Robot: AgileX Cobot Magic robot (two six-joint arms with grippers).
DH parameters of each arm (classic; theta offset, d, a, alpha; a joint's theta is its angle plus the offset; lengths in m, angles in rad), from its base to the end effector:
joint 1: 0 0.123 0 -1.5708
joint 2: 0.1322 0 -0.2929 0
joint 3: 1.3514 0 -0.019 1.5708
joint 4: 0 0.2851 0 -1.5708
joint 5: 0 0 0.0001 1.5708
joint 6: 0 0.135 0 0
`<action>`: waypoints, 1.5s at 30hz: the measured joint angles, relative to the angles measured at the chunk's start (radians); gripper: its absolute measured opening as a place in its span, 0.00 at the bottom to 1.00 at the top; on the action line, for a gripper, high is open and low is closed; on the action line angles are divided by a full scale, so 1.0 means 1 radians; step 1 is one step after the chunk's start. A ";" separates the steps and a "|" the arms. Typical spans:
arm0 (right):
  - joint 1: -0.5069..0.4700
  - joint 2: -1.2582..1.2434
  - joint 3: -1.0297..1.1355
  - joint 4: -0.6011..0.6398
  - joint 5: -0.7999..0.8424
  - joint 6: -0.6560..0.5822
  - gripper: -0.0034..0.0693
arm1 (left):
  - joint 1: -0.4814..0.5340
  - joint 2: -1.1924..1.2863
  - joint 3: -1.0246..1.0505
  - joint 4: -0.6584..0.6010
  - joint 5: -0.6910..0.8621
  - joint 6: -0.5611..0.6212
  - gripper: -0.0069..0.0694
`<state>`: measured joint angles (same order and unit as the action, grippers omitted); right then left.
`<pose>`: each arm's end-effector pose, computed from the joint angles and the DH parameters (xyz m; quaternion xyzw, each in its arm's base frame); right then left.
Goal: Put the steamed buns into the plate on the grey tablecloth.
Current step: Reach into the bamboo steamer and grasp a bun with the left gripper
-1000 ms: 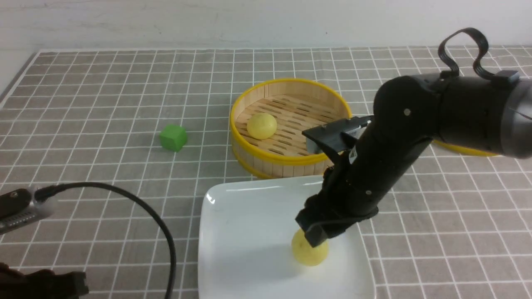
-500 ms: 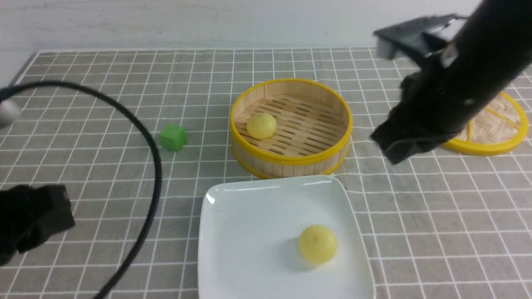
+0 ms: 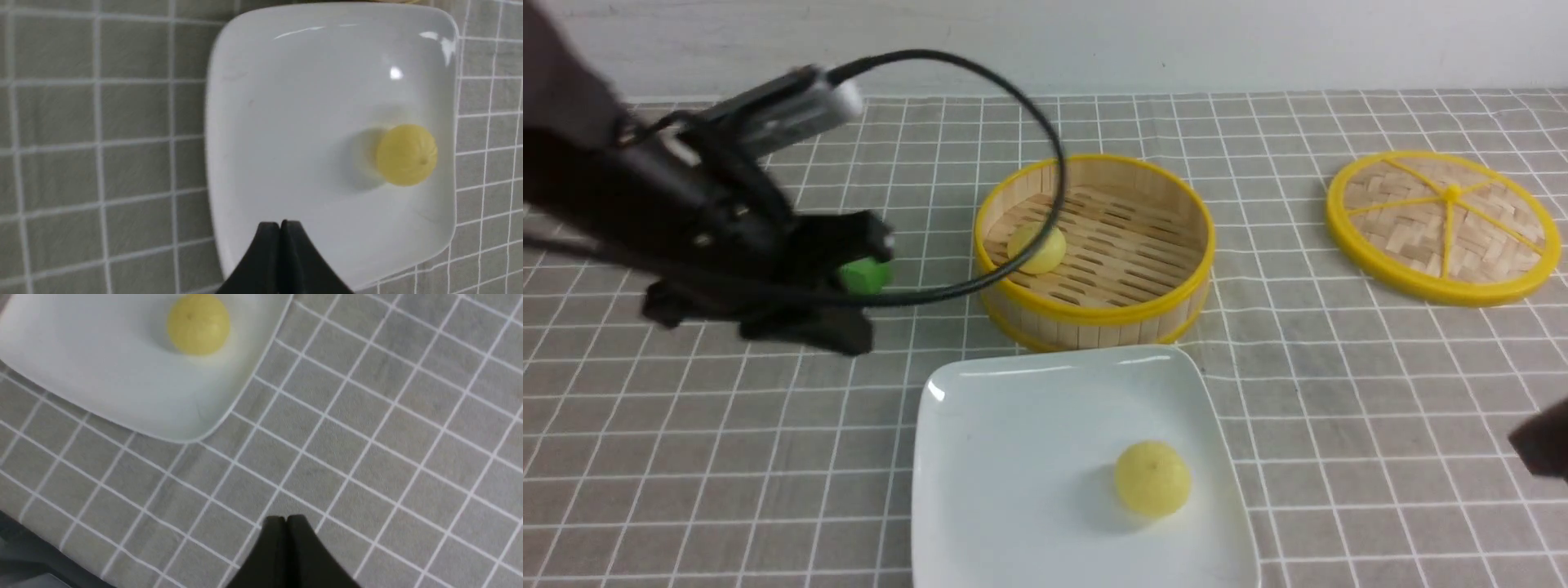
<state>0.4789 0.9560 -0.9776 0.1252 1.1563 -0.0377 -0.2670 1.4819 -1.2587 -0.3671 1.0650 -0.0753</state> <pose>0.1817 0.1117 0.3163 -0.2371 0.9345 0.1168 0.2384 0.3240 -0.1326 0.2777 0.0352 0.9675 -0.2015 0.1486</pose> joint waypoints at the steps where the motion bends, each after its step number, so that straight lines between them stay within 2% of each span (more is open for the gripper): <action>1: 0.000 -0.027 0.034 -0.009 -0.007 0.000 0.02 | -0.036 0.067 -0.073 0.024 0.001 0.001 0.09; 6: 0.000 -0.102 0.148 -0.016 -0.029 0.000 0.03 | -0.107 0.308 -0.370 0.124 0.000 -0.057 0.13; 9: 0.000 -0.121 0.191 -0.016 -0.041 0.000 0.03 | -0.118 0.461 -0.565 0.196 0.003 -0.111 0.21; 12: 0.000 -0.124 0.213 -0.019 -0.058 0.000 0.03 | -0.120 0.564 -0.697 0.210 0.043 -0.130 0.32; 16: 0.000 -0.124 0.236 -0.020 -0.086 0.000 0.04 | -0.137 0.637 -0.773 0.234 0.043 -0.133 0.50; 19: 0.000 -0.124 0.236 -0.022 -0.113 0.000 0.04 | -0.153 0.667 -0.781 0.236 -0.002 -0.132 0.58; 22: 0.000 -0.124 0.236 -0.023 -0.132 0.000 0.04 | -0.168 0.695 -0.783 0.236 -0.066 -0.106 0.63; 33: 0.000 -0.124 0.236 -0.026 -0.164 0.000 0.05 | -0.172 0.768 -0.788 0.290 -0.121 -0.073 0.62; 38: 0.000 -0.124 0.236 -0.026 -0.171 0.000 0.05 | -0.179 0.787 -0.788 0.295 -0.150 -0.068 0.58; 41: 0.000 -0.124 0.236 -0.026 -0.171 0.000 0.05 | -0.188 0.802 -0.788 0.295 -0.164 -0.066 0.52; 45: 0.000 -0.124 0.236 -0.026 -0.171 0.000 0.05 | -0.195 0.806 -0.789 0.296 -0.160 -0.066 0.31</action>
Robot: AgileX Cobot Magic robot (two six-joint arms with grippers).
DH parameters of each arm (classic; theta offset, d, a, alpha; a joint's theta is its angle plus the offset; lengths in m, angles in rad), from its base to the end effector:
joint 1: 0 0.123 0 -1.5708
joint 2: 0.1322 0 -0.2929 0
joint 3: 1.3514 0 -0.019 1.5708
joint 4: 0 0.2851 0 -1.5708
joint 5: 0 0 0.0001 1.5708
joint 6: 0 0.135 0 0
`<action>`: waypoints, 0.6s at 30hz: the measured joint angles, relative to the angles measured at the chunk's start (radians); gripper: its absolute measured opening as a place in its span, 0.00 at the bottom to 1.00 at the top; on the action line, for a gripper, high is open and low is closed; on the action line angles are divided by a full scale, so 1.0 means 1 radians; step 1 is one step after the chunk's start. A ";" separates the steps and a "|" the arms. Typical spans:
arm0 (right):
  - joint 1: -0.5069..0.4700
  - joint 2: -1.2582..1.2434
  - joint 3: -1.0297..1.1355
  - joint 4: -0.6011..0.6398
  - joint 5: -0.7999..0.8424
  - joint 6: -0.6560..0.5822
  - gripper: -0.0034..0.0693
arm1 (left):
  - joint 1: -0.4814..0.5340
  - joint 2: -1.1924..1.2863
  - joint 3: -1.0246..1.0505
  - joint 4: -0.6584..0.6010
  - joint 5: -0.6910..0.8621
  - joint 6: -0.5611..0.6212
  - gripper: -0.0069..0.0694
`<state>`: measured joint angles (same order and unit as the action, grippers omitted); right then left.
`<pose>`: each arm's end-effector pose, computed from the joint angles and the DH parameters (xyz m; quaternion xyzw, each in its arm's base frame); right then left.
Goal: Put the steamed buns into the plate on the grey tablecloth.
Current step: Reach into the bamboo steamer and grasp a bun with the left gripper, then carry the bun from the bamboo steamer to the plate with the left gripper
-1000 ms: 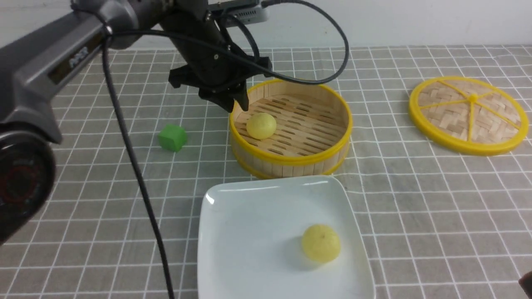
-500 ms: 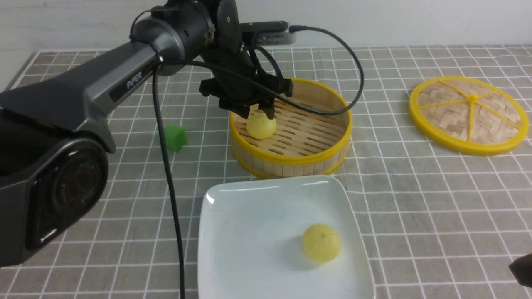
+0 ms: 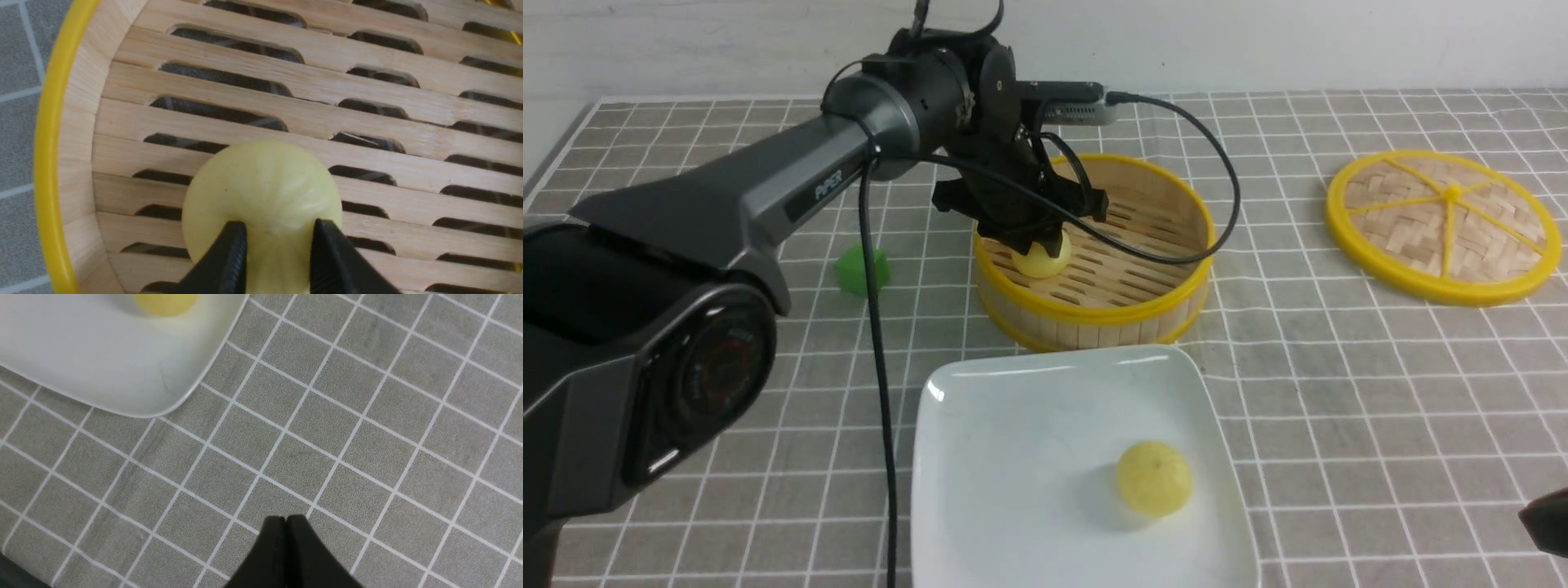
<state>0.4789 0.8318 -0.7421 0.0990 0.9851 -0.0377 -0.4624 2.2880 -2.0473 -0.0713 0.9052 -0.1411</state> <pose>0.1656 0.0985 0.2697 -0.2305 0.9285 0.1090 0.2698 0.5074 -0.2614 0.1742 0.1406 0.9566 -0.1064 0.2319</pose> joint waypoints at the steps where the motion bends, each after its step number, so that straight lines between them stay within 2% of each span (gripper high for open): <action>1: 0.000 0.000 0.000 0.000 0.000 0.000 0.05 | 0.000 0.000 0.000 0.000 0.000 0.000 0.29; 2: 0.000 0.000 0.000 0.000 0.000 0.000 0.05 | 0.000 -0.002 -0.001 0.000 0.005 0.000 0.19; 5: 0.000 0.000 0.000 0.000 0.000 0.000 0.06 | -0.001 -0.015 -0.005 0.000 0.030 0.000 0.12; 15: 0.000 0.000 0.000 0.000 0.000 0.000 0.07 | -0.002 -0.283 -0.013 0.004 0.316 0.000 0.12; 18: 0.000 0.000 0.000 0.001 0.001 0.000 0.07 | -0.003 -0.375 0.008 0.007 0.334 -0.004 0.12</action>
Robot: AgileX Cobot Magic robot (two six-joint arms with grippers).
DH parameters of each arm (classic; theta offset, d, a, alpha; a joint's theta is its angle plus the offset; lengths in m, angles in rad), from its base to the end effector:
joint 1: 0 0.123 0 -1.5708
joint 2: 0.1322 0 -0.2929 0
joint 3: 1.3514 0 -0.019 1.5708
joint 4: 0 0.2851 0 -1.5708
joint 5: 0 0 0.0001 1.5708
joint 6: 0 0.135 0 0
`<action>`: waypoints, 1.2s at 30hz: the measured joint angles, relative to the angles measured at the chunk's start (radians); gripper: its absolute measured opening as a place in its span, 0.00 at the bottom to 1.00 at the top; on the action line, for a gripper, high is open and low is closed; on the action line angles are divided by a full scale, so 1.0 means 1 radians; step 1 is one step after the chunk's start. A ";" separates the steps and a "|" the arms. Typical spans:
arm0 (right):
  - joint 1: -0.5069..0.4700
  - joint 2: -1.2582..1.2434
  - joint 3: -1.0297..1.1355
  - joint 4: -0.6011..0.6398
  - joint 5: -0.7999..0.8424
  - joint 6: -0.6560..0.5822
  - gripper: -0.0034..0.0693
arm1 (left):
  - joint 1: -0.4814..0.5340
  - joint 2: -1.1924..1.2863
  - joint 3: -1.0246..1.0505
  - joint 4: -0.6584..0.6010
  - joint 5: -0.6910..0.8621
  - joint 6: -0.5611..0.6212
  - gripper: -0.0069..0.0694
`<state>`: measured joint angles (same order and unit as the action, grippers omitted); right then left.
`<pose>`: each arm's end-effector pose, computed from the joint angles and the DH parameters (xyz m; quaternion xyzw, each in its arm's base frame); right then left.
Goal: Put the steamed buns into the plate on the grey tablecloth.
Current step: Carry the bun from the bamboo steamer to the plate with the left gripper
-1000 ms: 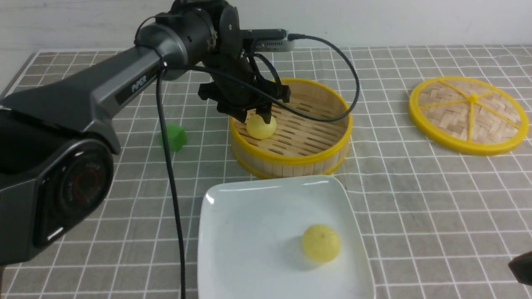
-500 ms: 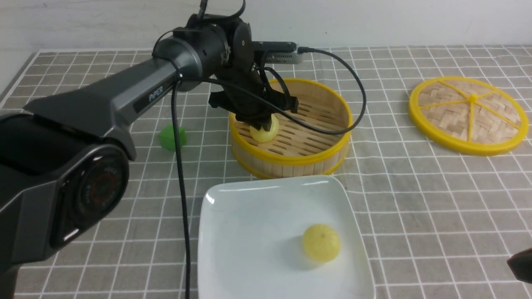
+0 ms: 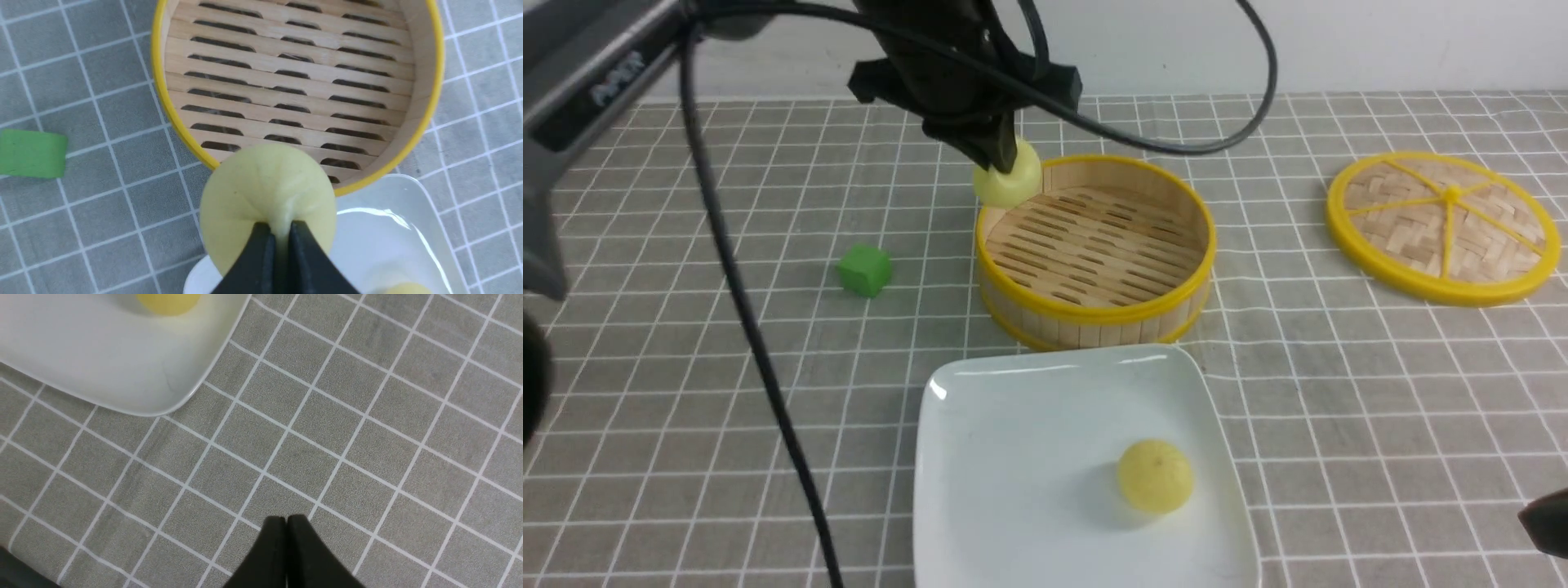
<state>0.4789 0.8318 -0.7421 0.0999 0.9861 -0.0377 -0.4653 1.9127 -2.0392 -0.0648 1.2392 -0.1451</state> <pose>0.1655 0.0986 0.2696 -0.2304 0.9287 0.1094 0.2692 0.4236 -0.2219 0.3474 0.1516 0.9506 -0.1117 0.2470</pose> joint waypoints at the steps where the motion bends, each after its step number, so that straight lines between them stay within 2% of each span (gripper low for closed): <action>1: 0.000 0.000 0.000 0.000 0.000 0.000 0.08 | 0.000 -0.015 0.014 -0.001 0.000 -0.003 0.12; 5: 0.000 0.000 0.000 0.000 0.020 0.000 0.08 | -0.025 -0.187 0.213 0.001 0.000 -0.041 0.12; 10: 0.000 0.000 0.000 0.000 0.023 0.000 0.08 | -0.139 -0.337 0.532 0.007 -0.005 -0.079 0.12; 13: 0.000 0.000 0.000 0.003 0.023 0.000 0.09 | -0.204 -0.357 0.660 0.004 -0.067 -0.101 0.12; 15: 0.000 0.000 0.000 0.006 0.031 0.000 0.09 | -0.238 -0.353 0.765 0.014 -0.171 -0.136 0.12; 21: 0.000 0.000 0.000 0.009 0.055 0.000 0.09 | -0.248 -0.297 0.872 0.077 -0.363 -0.219 0.12; 28: 0.000 0.000 0.000 0.011 0.057 0.000 0.10 | -0.248 -0.217 0.877 0.127 -0.442 -0.279 0.16; 33: 0.000 0.000 0.000 0.011 0.057 0.000 0.11 | -0.248 -0.184 0.878 0.127 -0.463 -0.285 0.30; 34: 0.000 -0.002 0.000 0.011 0.062 0.000 0.11 | -0.248 -0.182 0.878 0.127 -0.470 -0.285 0.39; 36: 0.000 -0.010 0.000 0.011 0.073 0.000 0.12 | -0.248 -0.182 0.878 0.123 -0.473 -0.285 0.51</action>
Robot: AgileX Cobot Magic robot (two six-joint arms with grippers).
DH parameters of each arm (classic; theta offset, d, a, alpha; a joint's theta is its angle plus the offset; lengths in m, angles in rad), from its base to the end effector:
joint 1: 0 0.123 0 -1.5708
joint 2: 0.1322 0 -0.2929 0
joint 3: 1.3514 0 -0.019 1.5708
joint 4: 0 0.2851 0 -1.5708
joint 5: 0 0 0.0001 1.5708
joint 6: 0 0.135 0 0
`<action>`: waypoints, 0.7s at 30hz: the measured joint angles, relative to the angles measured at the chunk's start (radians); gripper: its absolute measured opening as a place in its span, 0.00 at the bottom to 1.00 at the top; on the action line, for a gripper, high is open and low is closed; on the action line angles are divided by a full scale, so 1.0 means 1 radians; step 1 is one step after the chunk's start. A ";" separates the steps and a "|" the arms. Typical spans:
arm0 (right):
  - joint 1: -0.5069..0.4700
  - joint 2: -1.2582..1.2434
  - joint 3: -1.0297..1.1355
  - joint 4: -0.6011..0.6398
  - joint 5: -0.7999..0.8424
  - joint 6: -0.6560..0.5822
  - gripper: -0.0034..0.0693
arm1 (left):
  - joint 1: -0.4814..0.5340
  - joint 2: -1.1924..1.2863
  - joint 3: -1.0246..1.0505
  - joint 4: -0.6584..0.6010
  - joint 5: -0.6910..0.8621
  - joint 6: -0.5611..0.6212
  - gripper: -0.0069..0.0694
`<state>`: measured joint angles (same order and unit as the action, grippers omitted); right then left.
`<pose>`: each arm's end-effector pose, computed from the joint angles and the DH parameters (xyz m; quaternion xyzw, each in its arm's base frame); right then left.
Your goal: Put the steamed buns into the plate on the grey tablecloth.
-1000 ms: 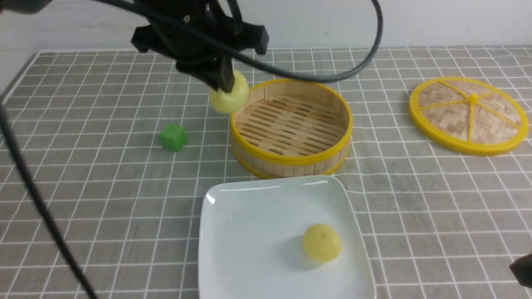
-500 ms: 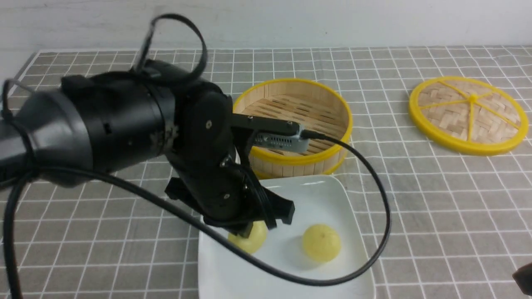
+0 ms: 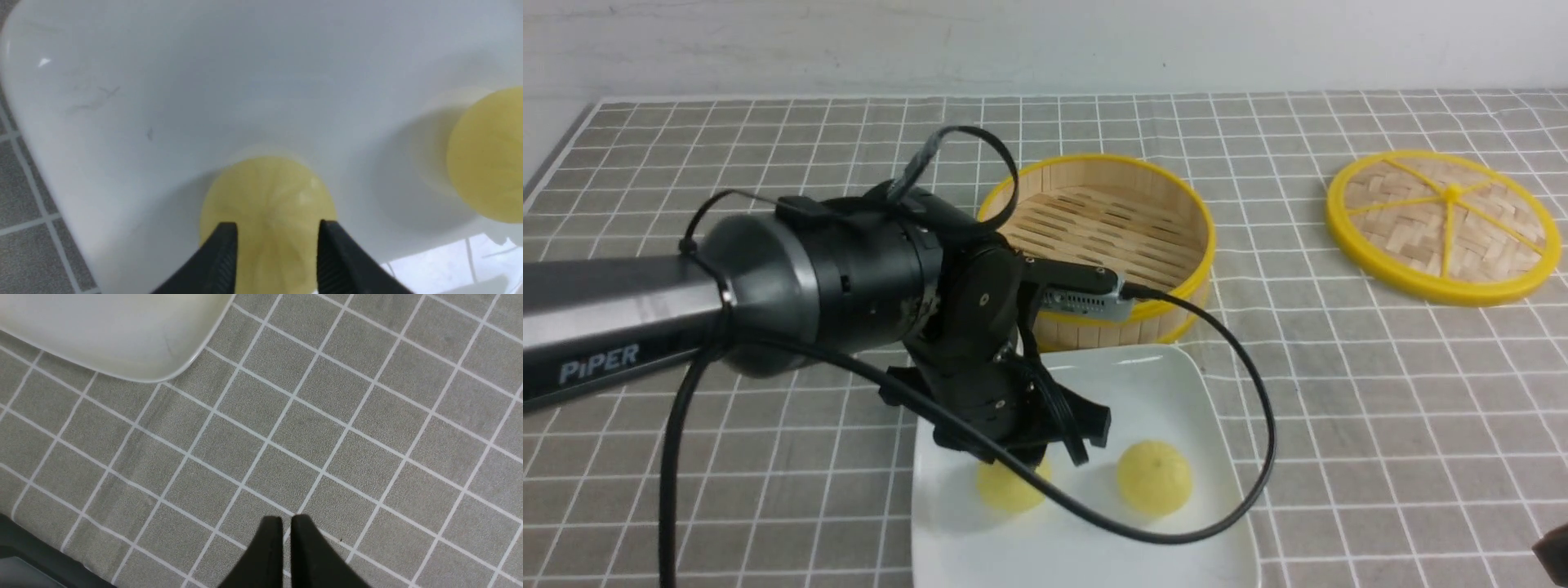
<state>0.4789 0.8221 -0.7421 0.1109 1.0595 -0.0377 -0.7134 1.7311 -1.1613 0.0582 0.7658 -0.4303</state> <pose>0.1559 0.0956 0.2664 -0.2332 0.9366 0.1084 0.2380 0.2974 -0.2502 0.1600 0.1565 0.9743 -0.0673 0.1475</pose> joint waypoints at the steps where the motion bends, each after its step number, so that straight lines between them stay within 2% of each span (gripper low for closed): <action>1: 0.000 -0.012 0.000 0.000 0.004 0.000 0.12 | 0.000 0.000 0.000 0.000 0.000 0.000 0.55; 2: 0.000 -0.015 0.000 0.000 0.005 0.000 0.12 | 0.000 0.000 0.000 0.000 0.000 0.000 0.57; 4: 0.000 -0.062 0.000 0.000 0.017 0.004 0.12 | 0.000 -0.008 0.000 -0.002 0.000 0.000 0.68; 8: 0.000 -0.178 0.000 -0.001 0.066 0.038 0.13 | 0.000 -0.066 -0.002 -0.003 0.007 -0.001 0.77; 13: 0.000 -0.346 0.001 -0.017 0.103 0.076 0.13 | 0.000 -0.164 -0.026 0.014 0.048 -0.001 0.74; 18: 0.000 -0.547 0.085 -0.039 -0.075 0.078 0.05 | 0.000 -0.259 -0.029 0.047 0.113 -0.001 0.52; 21: 0.000 -0.592 0.179 -0.065 -0.288 0.078 0.03 | 0.000 -0.304 -0.029 0.069 0.158 -0.001 0.29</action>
<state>0.4789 0.2297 -0.5628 0.0463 0.7720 0.0405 -0.7134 1.4272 -1.1903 0.1267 0.9242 -0.4310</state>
